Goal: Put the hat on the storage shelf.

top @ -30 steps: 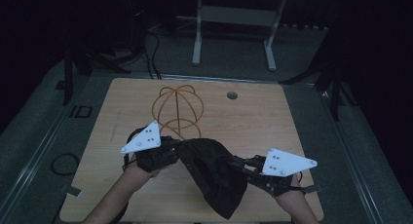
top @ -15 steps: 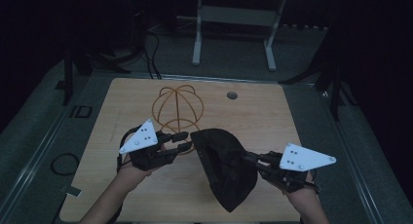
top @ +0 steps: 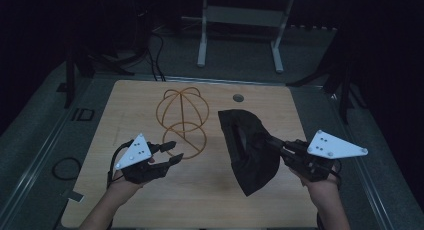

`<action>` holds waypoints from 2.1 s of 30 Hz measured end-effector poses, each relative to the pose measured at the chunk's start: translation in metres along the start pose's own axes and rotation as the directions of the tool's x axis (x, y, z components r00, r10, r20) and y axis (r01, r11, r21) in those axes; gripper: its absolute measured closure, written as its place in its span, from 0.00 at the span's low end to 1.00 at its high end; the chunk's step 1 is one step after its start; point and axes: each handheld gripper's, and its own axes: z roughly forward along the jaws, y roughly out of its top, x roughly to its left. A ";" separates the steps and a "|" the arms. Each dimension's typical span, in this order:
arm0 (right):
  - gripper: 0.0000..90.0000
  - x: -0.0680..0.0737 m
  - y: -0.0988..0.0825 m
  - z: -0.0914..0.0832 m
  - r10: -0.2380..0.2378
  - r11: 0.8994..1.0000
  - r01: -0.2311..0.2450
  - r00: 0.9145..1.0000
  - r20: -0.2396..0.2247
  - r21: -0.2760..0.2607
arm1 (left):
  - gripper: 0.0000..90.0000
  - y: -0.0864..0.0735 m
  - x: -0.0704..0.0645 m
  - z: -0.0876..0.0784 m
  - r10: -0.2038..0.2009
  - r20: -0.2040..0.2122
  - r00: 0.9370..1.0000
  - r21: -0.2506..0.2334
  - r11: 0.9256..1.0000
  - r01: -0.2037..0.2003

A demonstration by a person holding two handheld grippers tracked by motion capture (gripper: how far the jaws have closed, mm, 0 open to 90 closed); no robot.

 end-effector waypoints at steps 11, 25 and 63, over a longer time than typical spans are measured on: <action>0.98 -0.027 0.019 0.020 0.025 1.000 -0.024 0.998 0.056 -0.013 | 0.19 -0.045 0.007 -0.014 -0.052 -0.121 0.991 0.077 0.995 0.062; 0.98 -0.052 0.049 0.056 0.039 0.999 -0.039 0.995 0.094 -0.007 | 0.03 -0.094 0.009 -0.017 -0.059 -0.223 0.973 0.103 0.991 0.083; 0.98 -0.018 0.087 0.199 0.011 0.984 -0.001 0.999 -0.053 0.179 | 0.03 -0.131 0.017 -0.024 -0.138 -0.259 0.956 0.071 0.984 0.161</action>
